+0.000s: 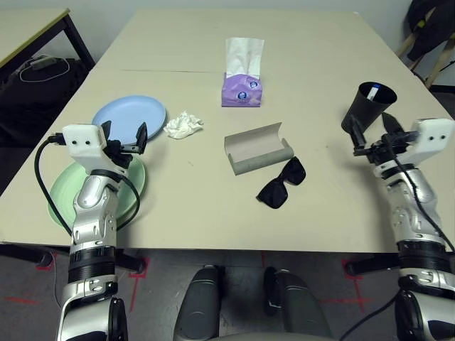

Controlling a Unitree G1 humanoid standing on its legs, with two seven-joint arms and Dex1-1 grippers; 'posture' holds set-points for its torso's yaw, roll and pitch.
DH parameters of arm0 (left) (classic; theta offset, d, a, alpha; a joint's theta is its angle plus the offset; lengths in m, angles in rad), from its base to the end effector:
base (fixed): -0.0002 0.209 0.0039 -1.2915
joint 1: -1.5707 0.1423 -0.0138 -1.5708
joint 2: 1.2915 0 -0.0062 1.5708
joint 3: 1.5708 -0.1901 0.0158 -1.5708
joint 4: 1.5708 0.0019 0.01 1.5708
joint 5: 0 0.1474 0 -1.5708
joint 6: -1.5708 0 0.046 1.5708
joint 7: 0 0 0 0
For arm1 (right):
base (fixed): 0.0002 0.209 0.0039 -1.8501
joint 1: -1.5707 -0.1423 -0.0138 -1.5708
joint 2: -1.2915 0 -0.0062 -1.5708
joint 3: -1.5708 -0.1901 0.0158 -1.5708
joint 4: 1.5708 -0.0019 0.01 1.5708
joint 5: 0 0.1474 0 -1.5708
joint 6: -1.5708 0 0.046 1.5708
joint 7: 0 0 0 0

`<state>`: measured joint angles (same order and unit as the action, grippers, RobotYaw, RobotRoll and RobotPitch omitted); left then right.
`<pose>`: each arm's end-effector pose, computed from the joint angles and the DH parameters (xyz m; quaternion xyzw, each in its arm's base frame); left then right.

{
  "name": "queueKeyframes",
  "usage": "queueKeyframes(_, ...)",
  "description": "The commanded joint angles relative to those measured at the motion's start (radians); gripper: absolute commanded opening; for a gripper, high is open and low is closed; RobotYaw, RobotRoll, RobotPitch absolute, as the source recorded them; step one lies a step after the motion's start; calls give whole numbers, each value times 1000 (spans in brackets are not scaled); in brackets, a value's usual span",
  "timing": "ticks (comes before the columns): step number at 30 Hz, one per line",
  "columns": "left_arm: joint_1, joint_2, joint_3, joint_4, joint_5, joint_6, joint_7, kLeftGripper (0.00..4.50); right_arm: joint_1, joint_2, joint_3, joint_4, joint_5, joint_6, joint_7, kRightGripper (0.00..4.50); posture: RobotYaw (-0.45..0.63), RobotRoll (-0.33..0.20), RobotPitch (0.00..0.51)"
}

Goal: Organize and tidy the items on the table.

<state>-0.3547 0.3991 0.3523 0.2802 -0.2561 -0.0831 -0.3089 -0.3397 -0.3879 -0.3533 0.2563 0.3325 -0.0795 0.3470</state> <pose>0.2665 0.2871 0.1126 0.0402 -0.1303 0.0126 0.9906 0.2639 -0.2850 0.1113 -0.0047 -0.1436 0.0104 0.9896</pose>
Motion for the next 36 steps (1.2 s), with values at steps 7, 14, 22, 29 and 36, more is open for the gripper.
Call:
queueKeyframes(7,-41,-8,44,97,-33,-37,31,4500,9,9,-50,7,16,0,-60,4469,53,0,75)
queueKeyframes(14,-23,11,32,98,-22,-39,6,4500,10,14,-32,20,1,-5,-50,4469,61,0,68)
queueKeyframes(22,-16,32,25,85,-38,-15,-47,4500,9,-8,27,23,3,4,54,4469,52,0,56)
queueKeyframes(29,-23,62,28,101,-44,-2,-84,4500,-25,-64,71,53,64,76,262,4469,54,0,63)
queueKeyframes(36,19,53,29,39,-51,24,-78,4500,-108,-75,92,103,79,89,381,4469,76,0,74)
